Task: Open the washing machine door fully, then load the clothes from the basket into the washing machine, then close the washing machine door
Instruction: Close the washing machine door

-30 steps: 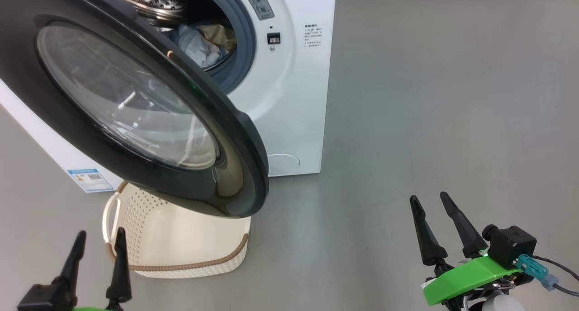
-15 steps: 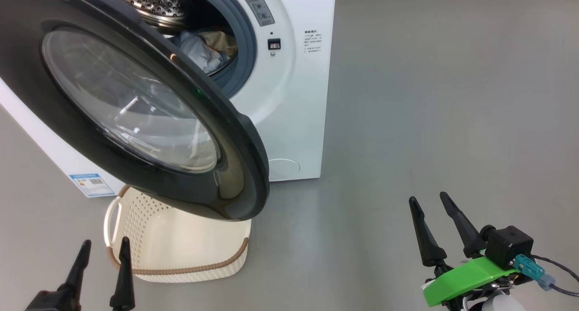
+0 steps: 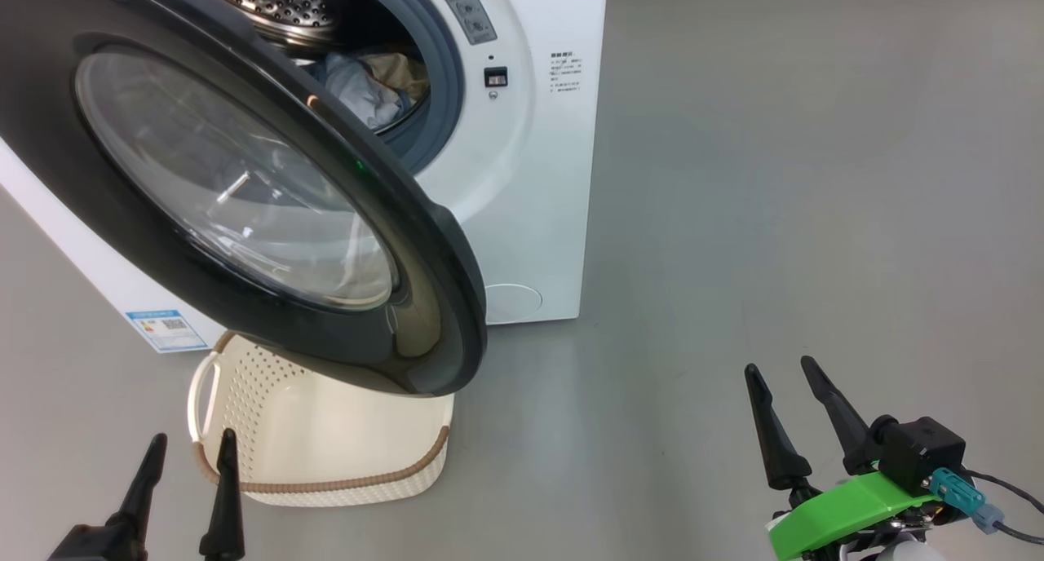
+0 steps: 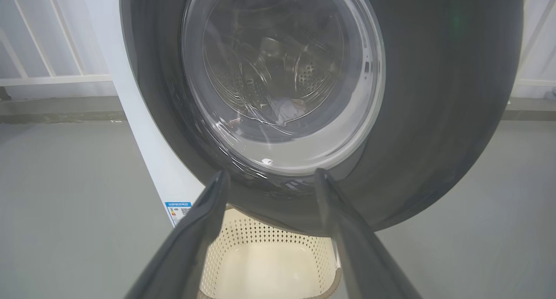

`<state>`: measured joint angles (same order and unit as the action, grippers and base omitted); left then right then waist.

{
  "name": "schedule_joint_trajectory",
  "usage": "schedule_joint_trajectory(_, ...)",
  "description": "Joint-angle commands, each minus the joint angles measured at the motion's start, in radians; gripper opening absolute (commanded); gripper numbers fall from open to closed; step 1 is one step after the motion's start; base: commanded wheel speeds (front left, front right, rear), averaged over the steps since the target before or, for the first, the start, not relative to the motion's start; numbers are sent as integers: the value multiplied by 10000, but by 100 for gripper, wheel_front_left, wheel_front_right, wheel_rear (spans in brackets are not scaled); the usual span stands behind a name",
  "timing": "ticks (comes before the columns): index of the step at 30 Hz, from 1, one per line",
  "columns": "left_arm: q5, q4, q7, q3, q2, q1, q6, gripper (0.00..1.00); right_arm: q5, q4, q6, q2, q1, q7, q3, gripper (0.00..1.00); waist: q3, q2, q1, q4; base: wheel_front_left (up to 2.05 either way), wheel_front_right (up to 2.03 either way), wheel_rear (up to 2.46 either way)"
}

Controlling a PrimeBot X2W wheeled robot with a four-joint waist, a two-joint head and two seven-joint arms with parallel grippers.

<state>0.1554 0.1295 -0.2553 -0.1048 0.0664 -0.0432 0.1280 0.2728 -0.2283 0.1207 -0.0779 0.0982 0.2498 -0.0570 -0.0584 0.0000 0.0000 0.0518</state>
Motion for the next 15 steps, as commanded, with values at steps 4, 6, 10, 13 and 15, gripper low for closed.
schedule_joint_trajectory(4,-34,-173,-64,-396,84,207,26,100,-149,212,100,30,84,120,-202,100,-26,0,0,12,0,0,0)
schedule_joint_trajectory(6,-36,-173,-64,-398,72,212,26,100,-154,215,100,35,102,120,-201,100,-41,0,0,7,0,0,0)
schedule_joint_trajectory(10,-35,-186,-64,-388,57,222,26,100,-154,231,100,42,115,120,-191,100,-60,0,0,6,0,0,0)
schedule_joint_trajectory(13,-37,-207,-64,-389,44,224,26,100,-147,234,100,51,103,120,-162,100,-75,0,0,7,0,0,0)
schedule_joint_trajectory(15,-46,-230,-64,-422,35,224,26,100,-146,228,100,55,113,120,-158,100,-91,0,0,1,0,0,0)
